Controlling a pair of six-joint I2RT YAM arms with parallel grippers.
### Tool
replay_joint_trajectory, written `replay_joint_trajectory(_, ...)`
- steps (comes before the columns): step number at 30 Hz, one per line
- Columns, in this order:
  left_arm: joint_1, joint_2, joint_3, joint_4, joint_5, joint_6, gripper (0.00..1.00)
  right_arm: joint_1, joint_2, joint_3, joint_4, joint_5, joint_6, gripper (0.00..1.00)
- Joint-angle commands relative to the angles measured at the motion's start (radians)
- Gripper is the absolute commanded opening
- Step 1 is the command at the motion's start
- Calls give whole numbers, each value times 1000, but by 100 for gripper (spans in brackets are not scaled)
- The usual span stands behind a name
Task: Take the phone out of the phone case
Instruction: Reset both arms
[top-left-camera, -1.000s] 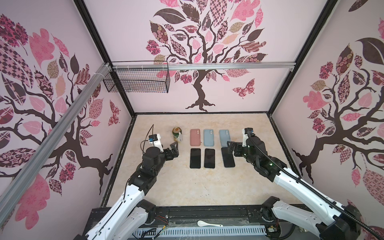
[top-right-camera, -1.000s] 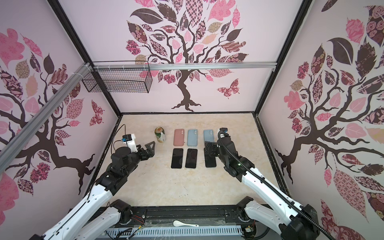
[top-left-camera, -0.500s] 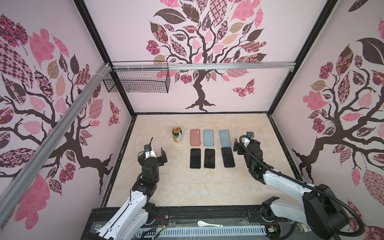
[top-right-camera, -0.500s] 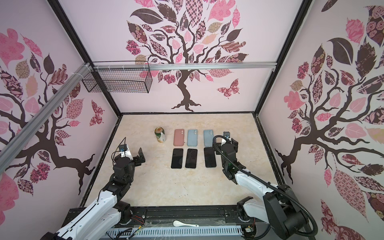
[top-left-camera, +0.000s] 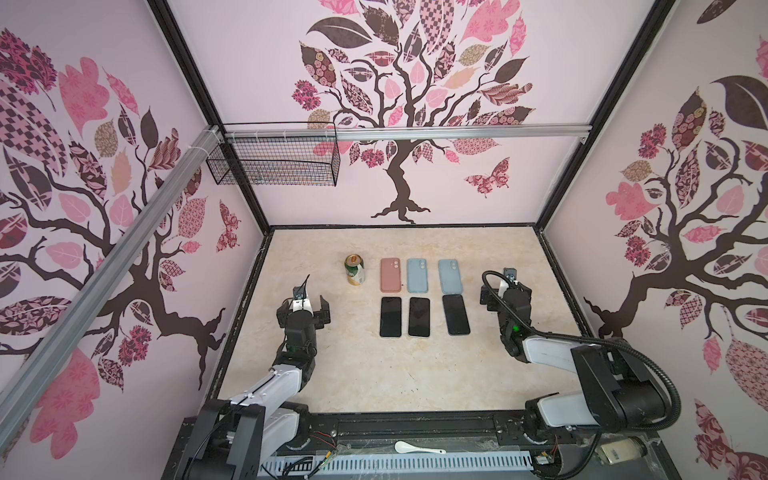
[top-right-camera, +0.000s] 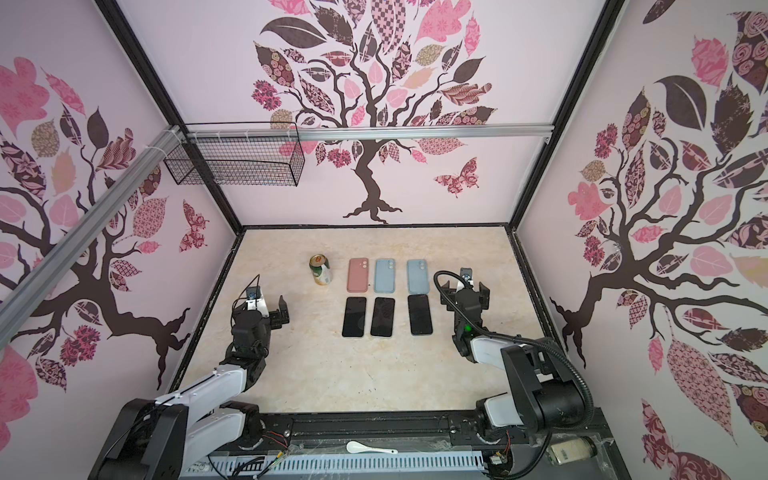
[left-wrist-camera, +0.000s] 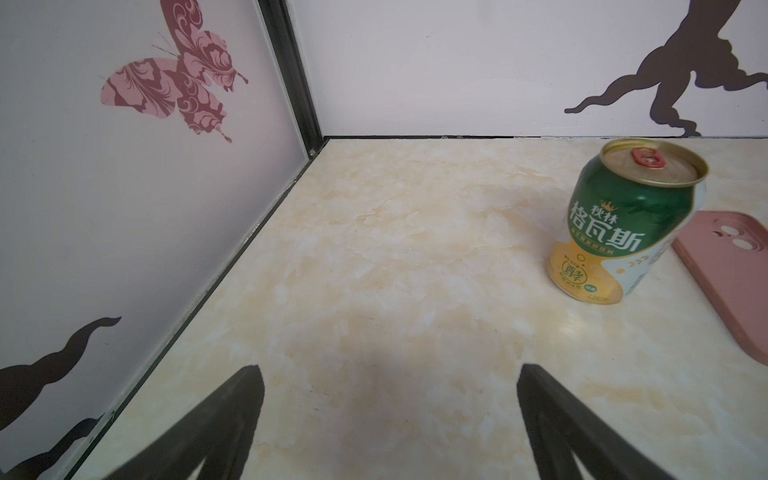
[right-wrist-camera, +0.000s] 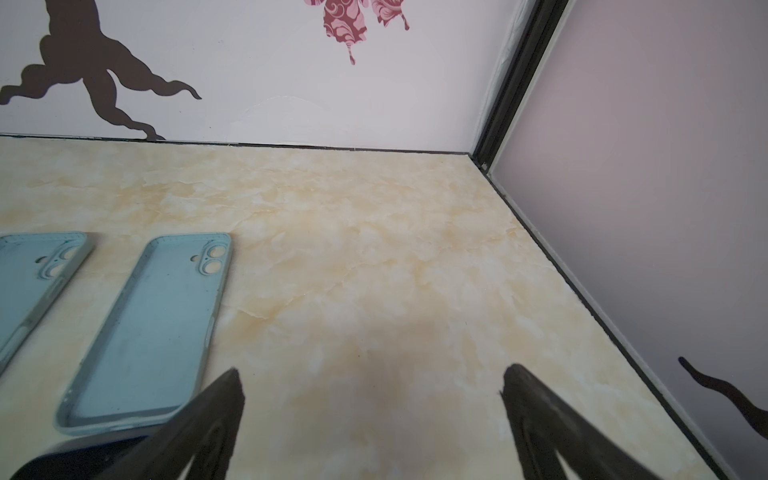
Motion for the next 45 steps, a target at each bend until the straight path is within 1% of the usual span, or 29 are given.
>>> replay_joint_trajectory(1, 42, 42, 10, 98, 85, -2, 99, -46, 34, -22, 129, -100, 35, 99)
replay_joint_trajectory(3, 70, 76, 21, 126, 148, -14, 99, -58, 50, -31, 156, -125, 43, 100)
replay_joint_trajectory(7, 115, 157, 53, 178, 236, -37, 98, -64, 86, -63, 238, -140, 44, 99)
replay_joint_trajectory(10, 126, 201, 78, 192, 259, -30, 99, -80, 93, -88, 284, -154, 58, 99)
replay_joint_trajectory(13, 136, 256, 81, 258, 285, -24, 99, -92, 119, -129, 386, -158, 72, 99)
replay_joint_trajectory(15, 150, 296, 81, 294, 313, -26, 98, -94, 134, -146, 431, -164, 72, 100)
replay_joint_trajectory(17, 152, 325, 80, 324, 317, -26, 99, -96, 145, -155, 468, -165, 70, 100)
replay_joint_trajectory(19, 152, 356, 76, 357, 327, -18, 98, -95, 132, -172, 475, -149, 78, 100)
replay_joint_trajectory(21, 152, 401, 71, 404, 334, -16, 98, -95, 131, -206, 536, -104, 100, 100)
replay_joint_trajectory(23, 153, 456, 85, 458, 349, -14, 99, -97, 141, -227, 596, -96, 98, 100)
replay_joint_trajectory(24, 152, 452, 108, 406, 353, -10, 99, -97, 144, -227, 602, -103, 97, 100)
replay_joint_trajectory(25, 152, 431, 138, 303, 339, -11, 98, -98, 142, -219, 586, -109, 95, 100)
replay_joint_trajectory(26, 152, 424, 166, 242, 329, -18, 99, -98, 139, -211, 562, -117, 94, 100)
replay_joint_trajectory(28, 159, 452, 182, 264, 319, -38, 99, -99, 135, -170, 477, -136, 91, 100)
replay_joint_trajectory(29, 163, 450, 187, 247, 320, -40, 98, -104, 138, -148, 442, -147, 91, 100)
replay_joint_trajectory(31, 163, 435, 192, 211, 325, -39, 99, -116, 150, -59, 298, -182, 99, 100)
replay_joint_trajectory(32, 163, 443, 189, 232, 322, -40, 98, -139, 145, -48, 250, -231, 111, 99)
replay_joint_trajectory(33, 163, 444, 187, 239, 321, -39, 98, -169, 136, -62, 264, -288, 127, 100)
replay_joint_trajectory(36, 163, 436, 185, 228, 327, -32, 99, -175, 142, -71, 292, -291, 126, 100)
replay_joint_trajectory(45, 163, 436, 188, 220, 326, -35, 98, -174, 137, -71, 284, -289, 122, 100)
